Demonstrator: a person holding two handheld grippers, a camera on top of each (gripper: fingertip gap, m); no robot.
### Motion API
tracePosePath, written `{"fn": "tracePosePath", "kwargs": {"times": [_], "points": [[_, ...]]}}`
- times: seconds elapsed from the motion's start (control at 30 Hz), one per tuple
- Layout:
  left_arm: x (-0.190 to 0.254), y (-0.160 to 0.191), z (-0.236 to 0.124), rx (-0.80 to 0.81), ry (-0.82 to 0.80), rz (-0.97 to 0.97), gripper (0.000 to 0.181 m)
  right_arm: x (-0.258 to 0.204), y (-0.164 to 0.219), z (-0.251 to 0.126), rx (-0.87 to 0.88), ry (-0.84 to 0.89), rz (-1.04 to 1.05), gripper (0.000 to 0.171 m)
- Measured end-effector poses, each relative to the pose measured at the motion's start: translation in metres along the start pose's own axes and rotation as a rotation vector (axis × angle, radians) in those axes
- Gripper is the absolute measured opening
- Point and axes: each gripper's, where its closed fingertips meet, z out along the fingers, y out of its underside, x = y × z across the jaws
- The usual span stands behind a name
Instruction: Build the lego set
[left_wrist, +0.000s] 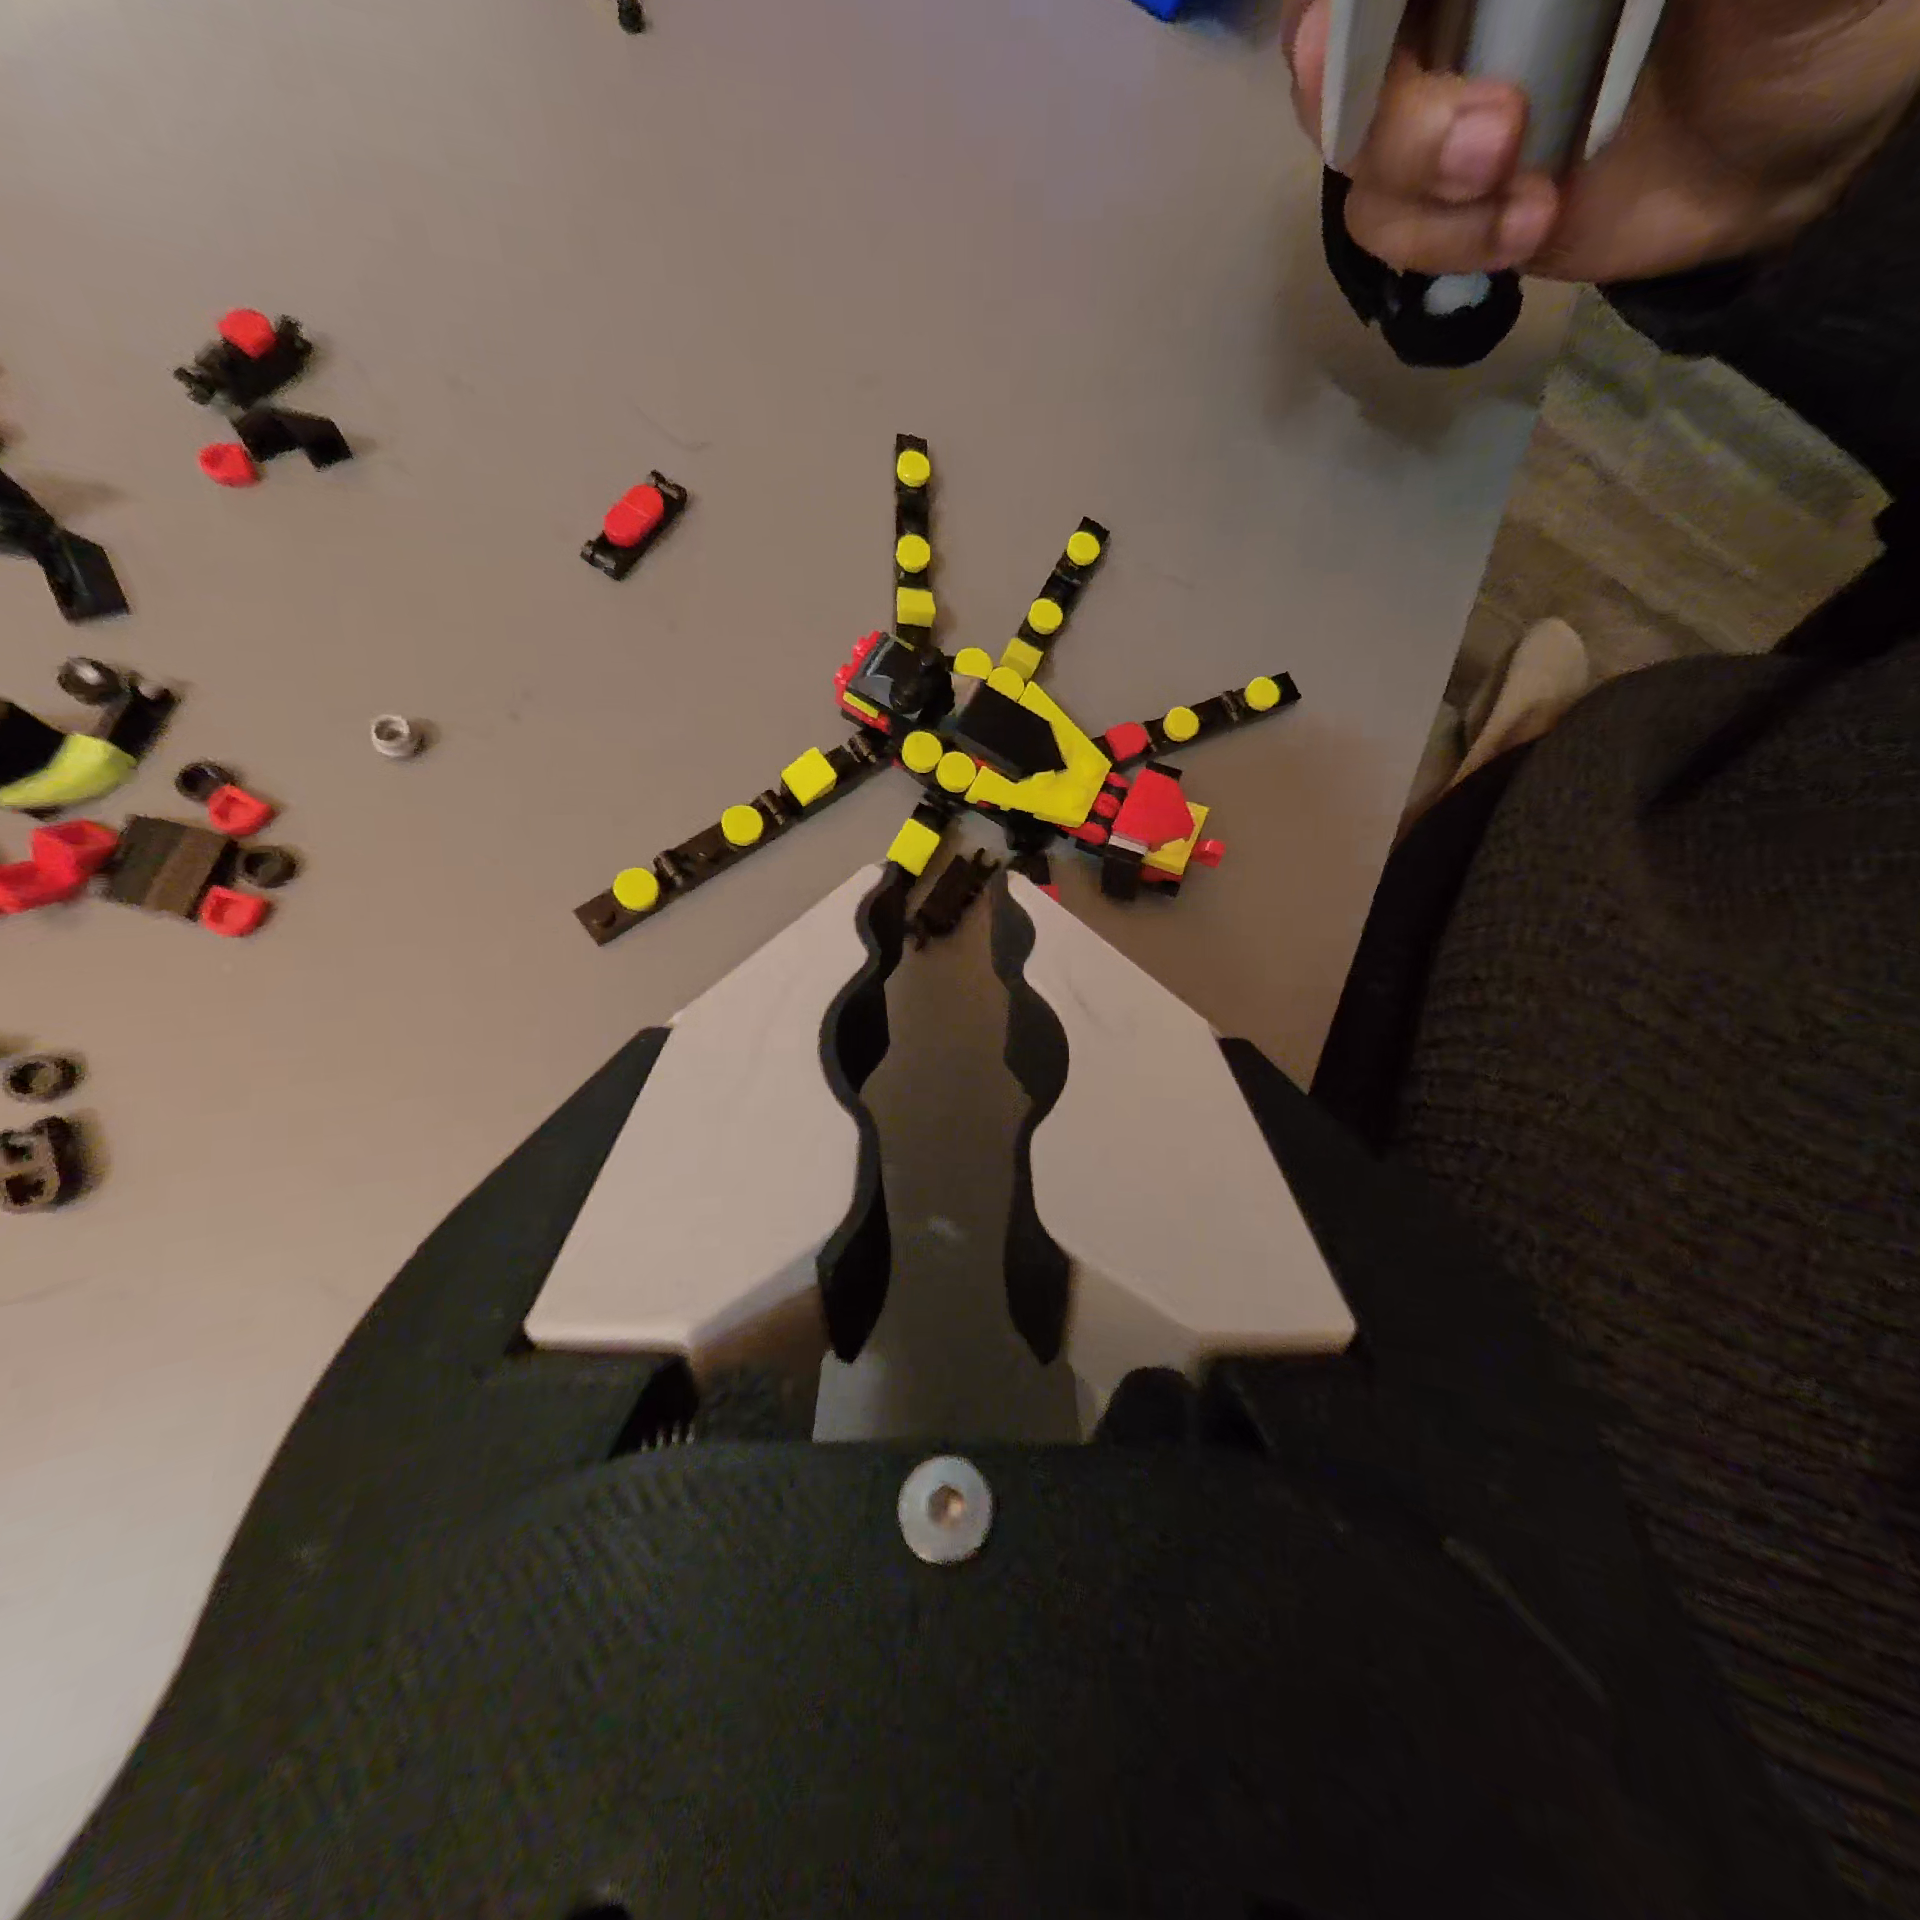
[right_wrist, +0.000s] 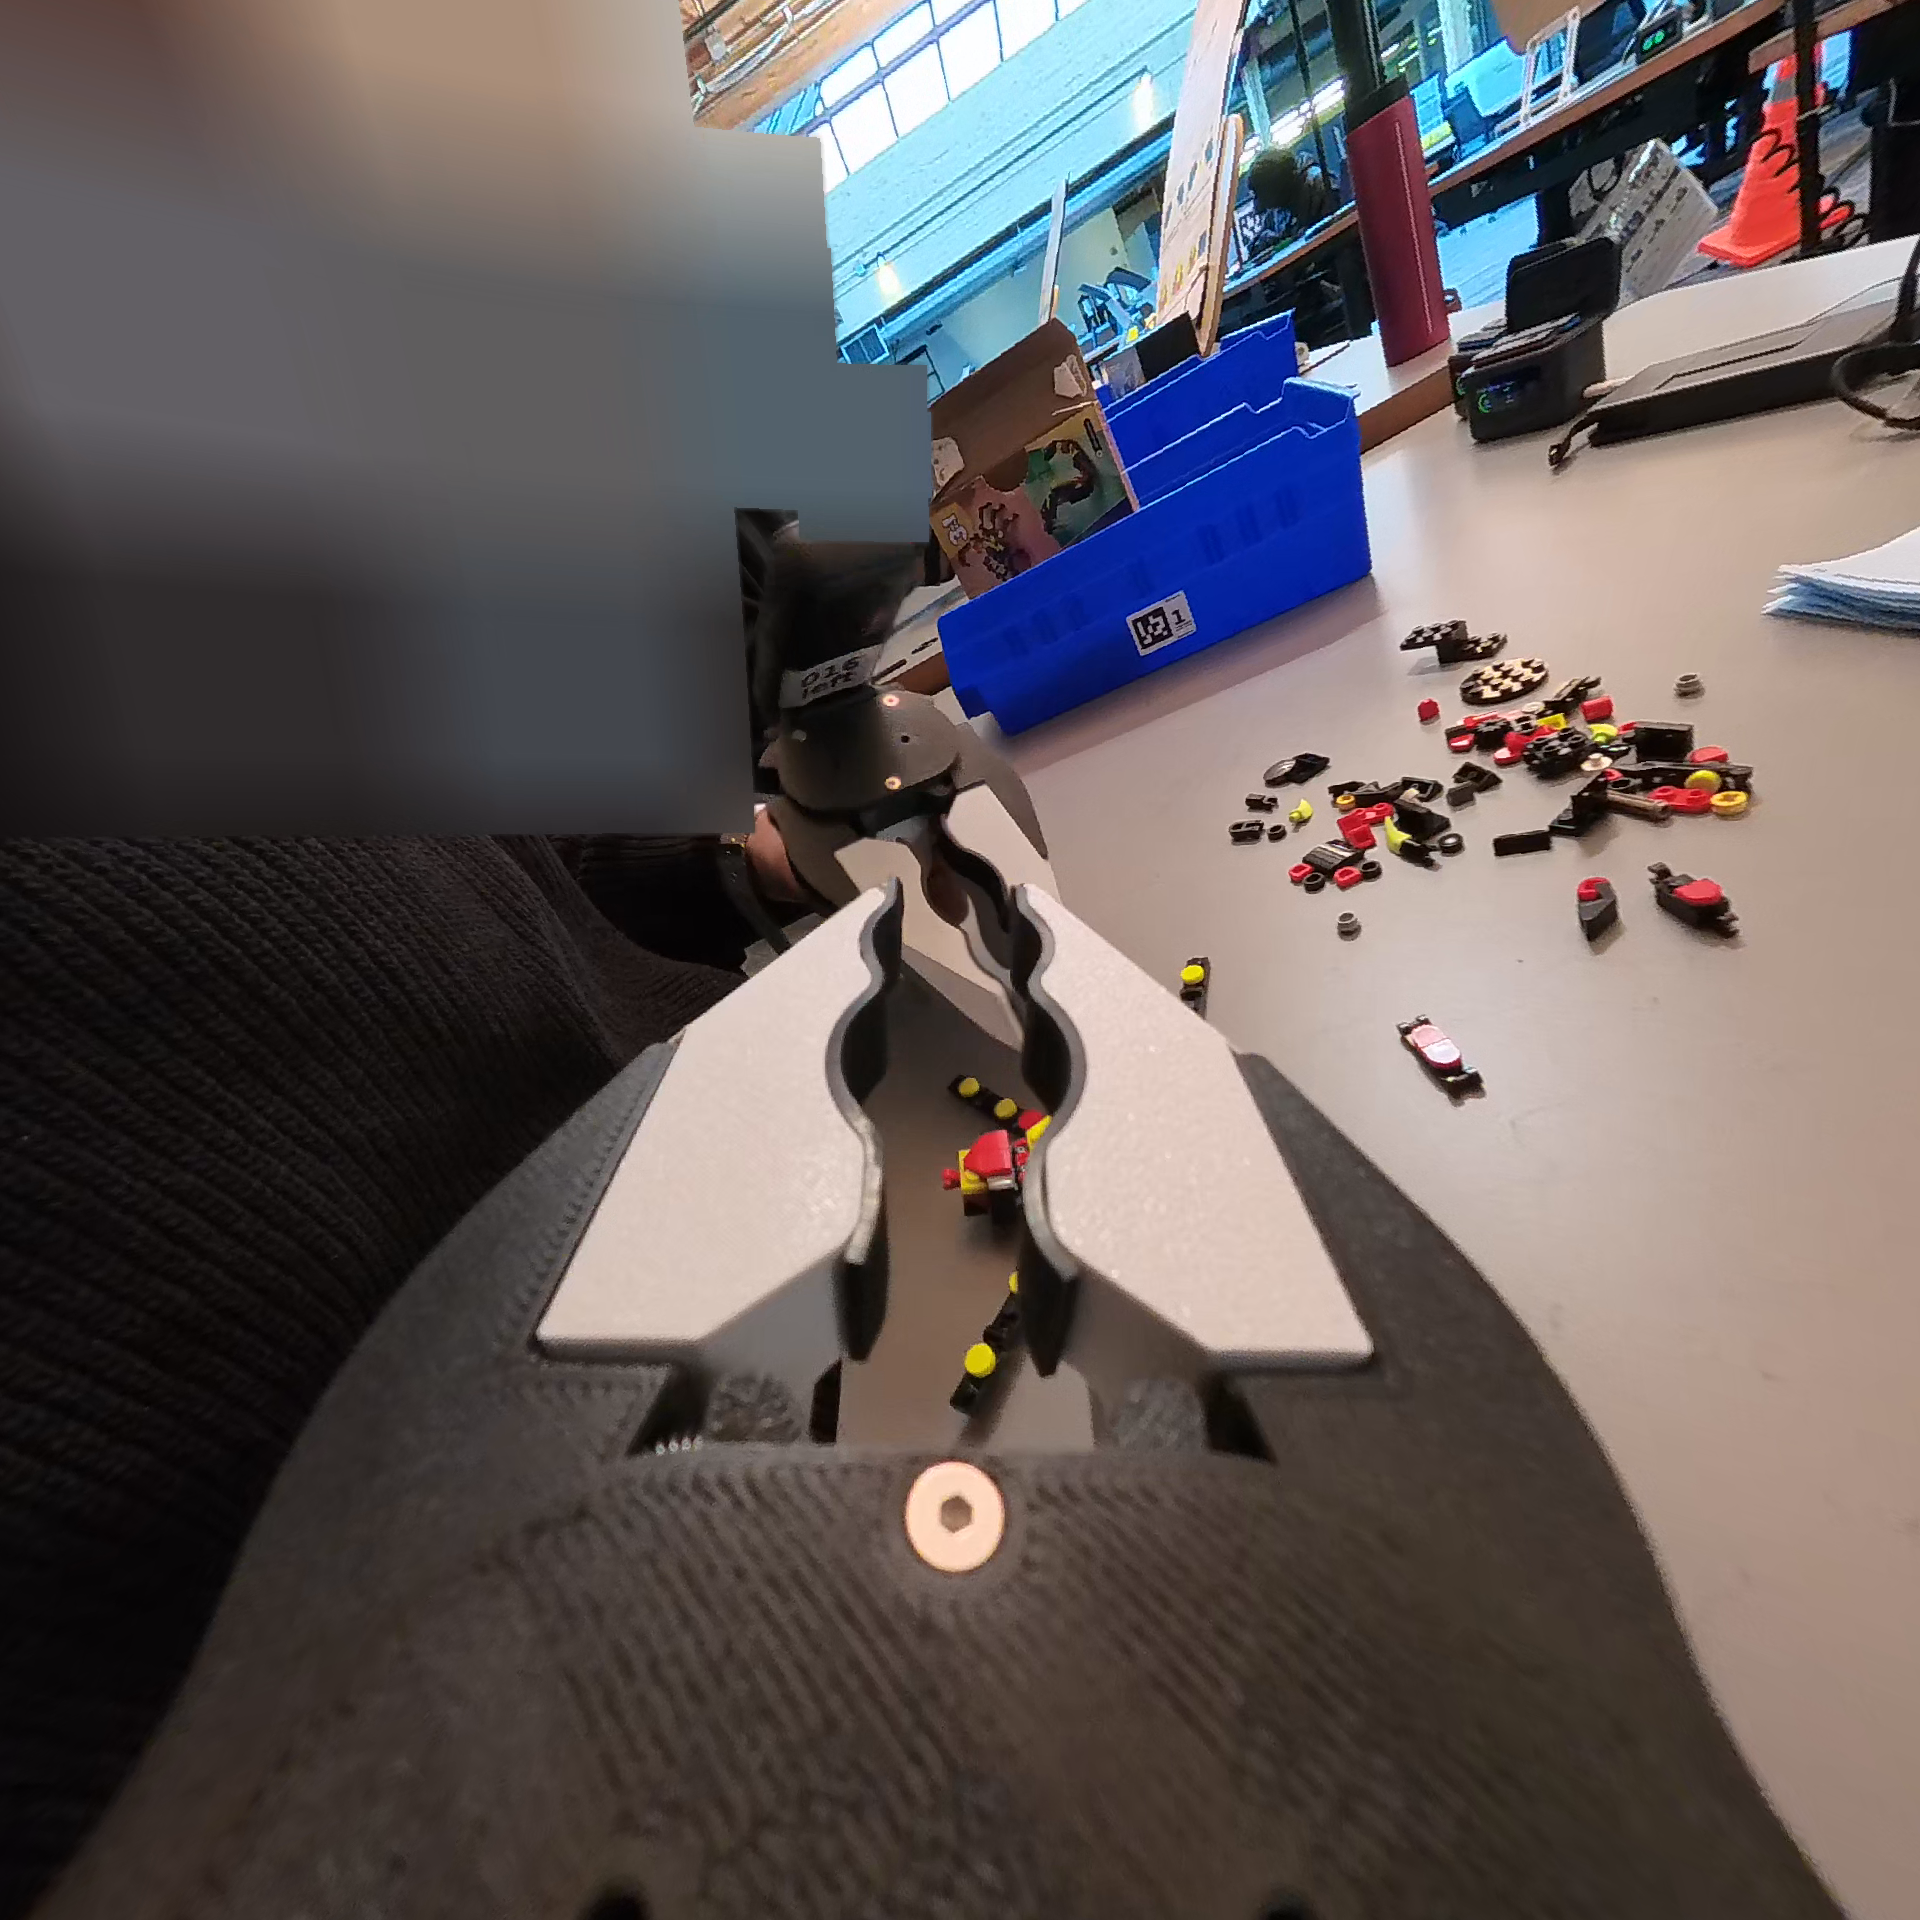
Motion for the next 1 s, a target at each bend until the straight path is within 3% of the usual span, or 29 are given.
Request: {"fn": "tracePosePath", "kwargs": {"times": [0.17, 1.0], "points": [[-0.005, 0.001, 0.002, -0.008, -0.076, 0.138, 0.006, -0.001, -0.002, -0.001, 0.015, -0.01, 0.01, 0.018], [0.004, 0.016, 0.01, -0.092, -0.006, 0.108, 0.009, 0.001, -0.003, 0.001, 0.025, -0.02, 0.033, 0.017]]}}
